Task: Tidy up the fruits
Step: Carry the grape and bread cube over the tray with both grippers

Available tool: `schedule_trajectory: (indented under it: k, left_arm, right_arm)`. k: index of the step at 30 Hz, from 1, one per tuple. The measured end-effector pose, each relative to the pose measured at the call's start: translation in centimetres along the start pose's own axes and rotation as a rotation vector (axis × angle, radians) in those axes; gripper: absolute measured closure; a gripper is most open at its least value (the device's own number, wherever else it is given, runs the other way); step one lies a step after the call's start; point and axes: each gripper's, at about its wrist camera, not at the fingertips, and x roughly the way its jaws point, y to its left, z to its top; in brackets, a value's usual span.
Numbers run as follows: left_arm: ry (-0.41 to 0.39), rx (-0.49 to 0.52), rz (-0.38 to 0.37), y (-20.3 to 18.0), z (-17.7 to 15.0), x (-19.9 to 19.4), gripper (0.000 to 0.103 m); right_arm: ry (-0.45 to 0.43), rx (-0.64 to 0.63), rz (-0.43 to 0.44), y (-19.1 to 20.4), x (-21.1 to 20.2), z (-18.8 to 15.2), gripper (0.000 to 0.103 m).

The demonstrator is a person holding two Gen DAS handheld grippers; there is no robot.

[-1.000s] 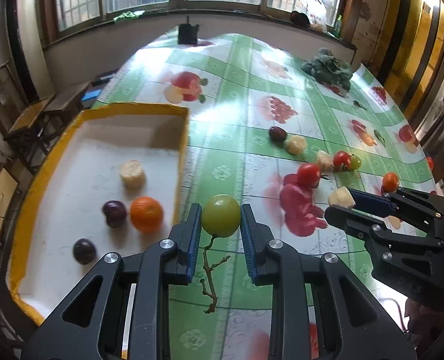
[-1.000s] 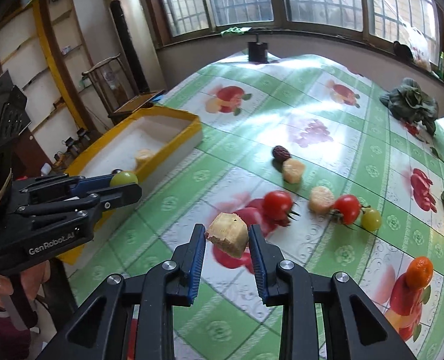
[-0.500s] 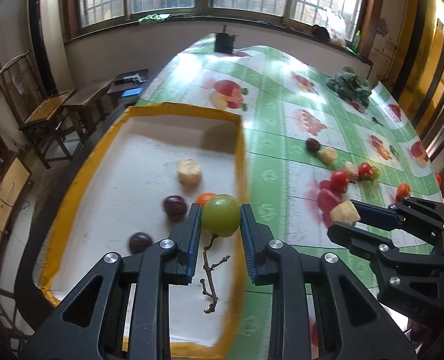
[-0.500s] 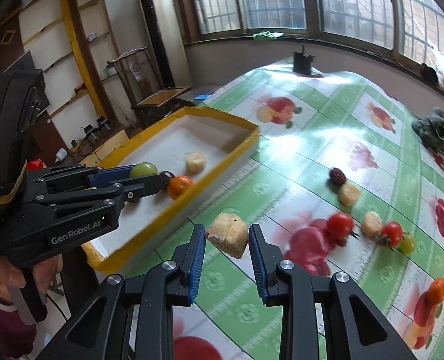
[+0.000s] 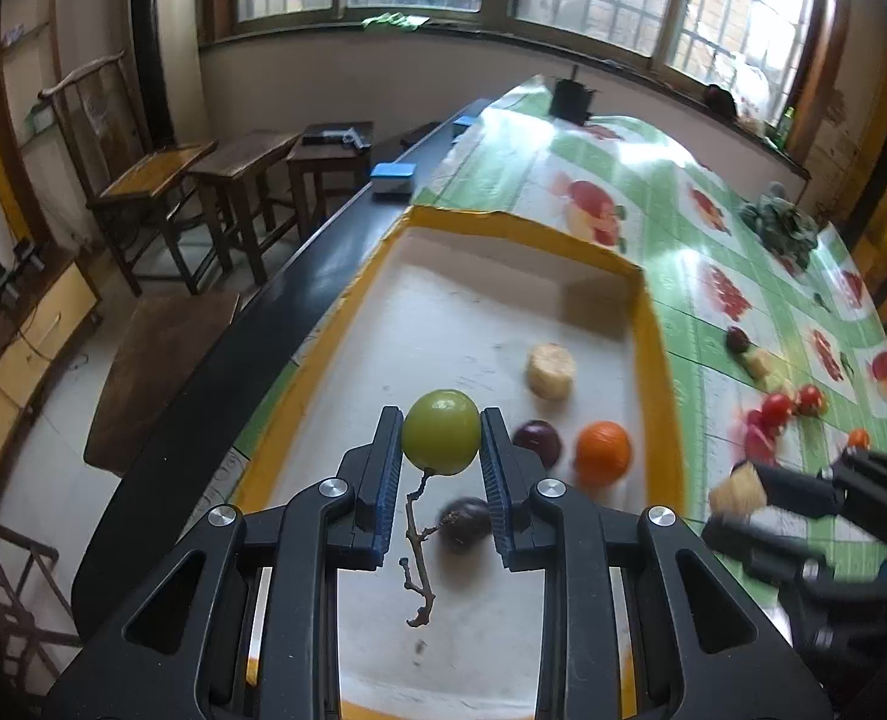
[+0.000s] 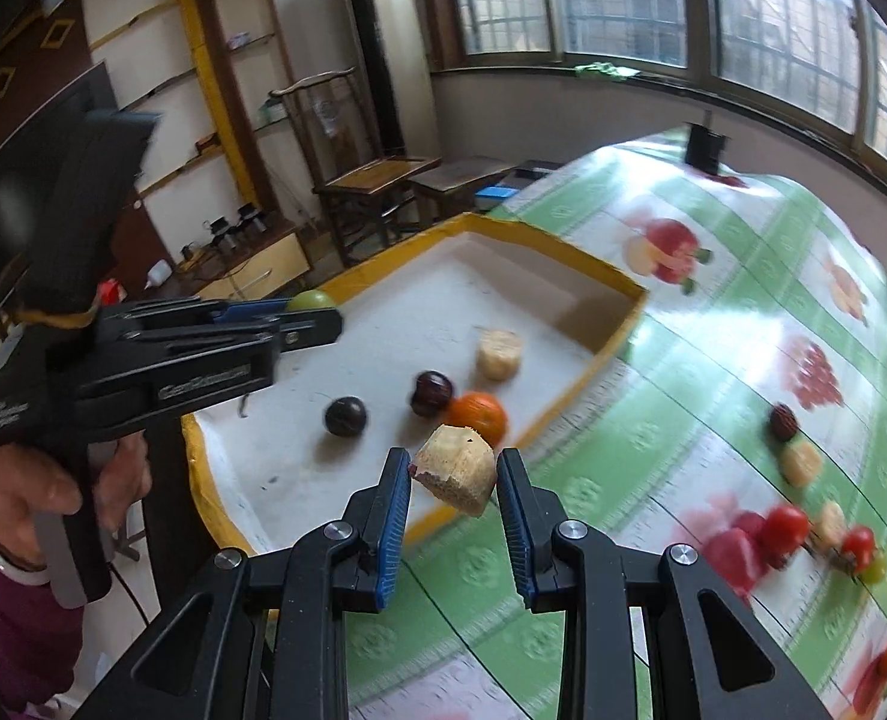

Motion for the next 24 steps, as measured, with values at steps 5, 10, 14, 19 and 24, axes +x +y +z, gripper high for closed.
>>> schedule_trajectory:
  k: [5, 10, 14, 19, 24]
  left_arm:
    - [0.035, -0.016, 0.008, 0.5, 0.7, 1.9, 0.078]
    - [0.065, -0.014, 0.018, 0.4, 0.7, 3.6, 0.078]
    - [0.077, -0.014, 0.027, 0.5, 0.7, 4.4, 0.078]
    - [0.1, -0.007, 0.043, 0.7, 0.7, 5.3, 0.078]
    - [0.129, -0.009, 0.024, 0.6, 0.5, 5.9, 0.078]
  right_arm:
    - [0.033, -0.039, 0.03, 1.3, 2.4, 0.9, 0.075]
    - [0.072, -0.058, 0.055, 2.2, 4.6, 1.3, 0.074]
    - [0.105, -0.07, 0.07, 2.7, 6.3, 1.2, 0.074]
    - [0.137, -0.071, 0.077, 2.9, 8.1, 1.1, 0.074]
    - [0.128, -0.077, 0.071, 2.9, 8.9, 1.3, 0.072]
